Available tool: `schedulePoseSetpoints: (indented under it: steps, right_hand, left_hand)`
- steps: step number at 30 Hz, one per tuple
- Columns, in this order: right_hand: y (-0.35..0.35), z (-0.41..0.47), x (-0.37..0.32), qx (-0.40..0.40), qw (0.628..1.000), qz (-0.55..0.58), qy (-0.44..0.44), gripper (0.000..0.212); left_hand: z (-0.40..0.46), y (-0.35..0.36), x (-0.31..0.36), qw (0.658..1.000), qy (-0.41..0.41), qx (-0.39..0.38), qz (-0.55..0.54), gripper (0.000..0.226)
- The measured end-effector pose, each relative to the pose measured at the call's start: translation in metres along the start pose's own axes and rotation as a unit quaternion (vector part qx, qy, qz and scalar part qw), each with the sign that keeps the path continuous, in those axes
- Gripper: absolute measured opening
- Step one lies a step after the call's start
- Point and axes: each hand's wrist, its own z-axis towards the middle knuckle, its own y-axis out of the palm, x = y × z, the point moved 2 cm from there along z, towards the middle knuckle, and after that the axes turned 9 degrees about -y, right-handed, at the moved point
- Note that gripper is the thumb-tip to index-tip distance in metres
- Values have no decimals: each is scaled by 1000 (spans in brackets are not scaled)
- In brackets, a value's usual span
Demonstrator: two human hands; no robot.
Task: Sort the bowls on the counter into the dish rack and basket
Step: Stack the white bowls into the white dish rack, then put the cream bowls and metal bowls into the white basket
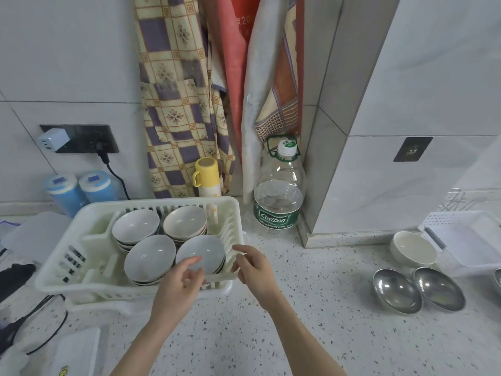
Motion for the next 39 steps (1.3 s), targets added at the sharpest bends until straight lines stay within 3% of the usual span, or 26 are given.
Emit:
schedulePoseSetpoints:
  steps: [7, 17, 24, 28, 34, 39]
  right_hand:
    - [-90, -39, 6, 34, 999, 1, 37, 27]
    - [-276, -79, 22, 110, 991, 3, 81, 25]
    - [-373, -111, 25, 198, 975, 1, 102, 24]
    - [-403, -137, 32, 235, 961, -9, 147, 21]
    - [-429, -187, 44, 167, 944, -56, 280, 21]
    - [-479, -219, 42, 270, 925, -40, 264, 15]
  left_hand:
    - [-19, 69, 13, 994, -57, -72, -58, 16]
    - [-77, 253, 66, 973, -176, -97, -116, 15]
    - [-135, 358, 94, 943, -245, -178, -139, 12]
    - [-158, 388, 102, 935, -242, -243, -93, 14]
    - [-191, 415, 107, 921, -228, -314, -28, 15]
    - [-216, 448, 122, 922, -223, -317, -23, 13]
